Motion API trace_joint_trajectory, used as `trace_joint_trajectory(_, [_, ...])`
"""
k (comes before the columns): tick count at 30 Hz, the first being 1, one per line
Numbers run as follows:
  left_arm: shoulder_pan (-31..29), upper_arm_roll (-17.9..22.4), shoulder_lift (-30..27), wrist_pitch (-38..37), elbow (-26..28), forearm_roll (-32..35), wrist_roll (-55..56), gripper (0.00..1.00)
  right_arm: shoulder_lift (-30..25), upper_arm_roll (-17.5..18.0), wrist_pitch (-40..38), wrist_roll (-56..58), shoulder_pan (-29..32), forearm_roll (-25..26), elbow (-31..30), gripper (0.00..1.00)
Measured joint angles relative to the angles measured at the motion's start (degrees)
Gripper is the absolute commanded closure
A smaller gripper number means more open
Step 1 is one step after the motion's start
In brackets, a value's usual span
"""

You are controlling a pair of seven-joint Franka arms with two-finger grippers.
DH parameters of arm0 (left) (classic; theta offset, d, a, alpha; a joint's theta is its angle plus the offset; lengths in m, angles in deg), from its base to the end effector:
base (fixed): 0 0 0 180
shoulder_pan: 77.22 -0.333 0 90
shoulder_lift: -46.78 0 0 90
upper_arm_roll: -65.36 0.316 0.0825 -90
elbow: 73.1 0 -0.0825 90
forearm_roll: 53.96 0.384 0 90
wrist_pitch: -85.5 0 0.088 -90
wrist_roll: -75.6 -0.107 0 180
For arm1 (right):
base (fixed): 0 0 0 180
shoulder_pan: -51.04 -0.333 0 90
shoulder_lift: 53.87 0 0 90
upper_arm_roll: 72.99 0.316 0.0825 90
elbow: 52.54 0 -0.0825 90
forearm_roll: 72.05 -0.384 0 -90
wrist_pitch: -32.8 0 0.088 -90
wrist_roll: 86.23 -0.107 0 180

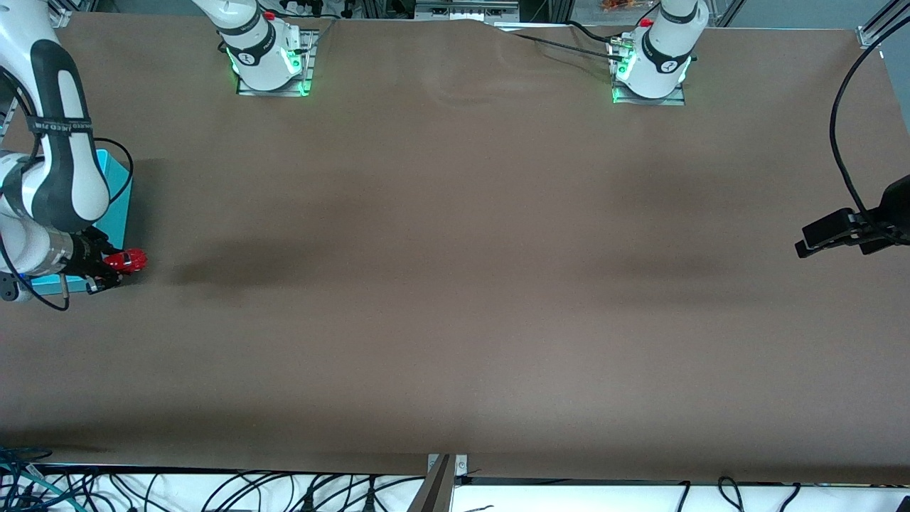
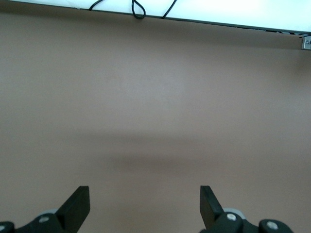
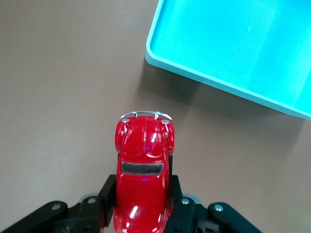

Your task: Wind red beetle toy and store in blue box

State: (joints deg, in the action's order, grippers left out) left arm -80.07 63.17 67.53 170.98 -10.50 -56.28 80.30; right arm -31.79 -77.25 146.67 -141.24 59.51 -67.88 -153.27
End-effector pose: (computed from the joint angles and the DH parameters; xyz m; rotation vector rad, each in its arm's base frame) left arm 0.6527 0.0085 0.6223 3.0827 0.1424 0.0549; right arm 0.6173 -0.1404 0.3376 2.5178 -1.6216 -0.1674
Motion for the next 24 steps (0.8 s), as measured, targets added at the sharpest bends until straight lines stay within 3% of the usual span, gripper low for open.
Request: trace_joint_trajectory(24, [0.00,0.00,0.00,0.00,0.00,0.00,0.00,0.00,-11.62,1.80,-6.75,21.96,-0.05,0.07,-6.77,1.00])
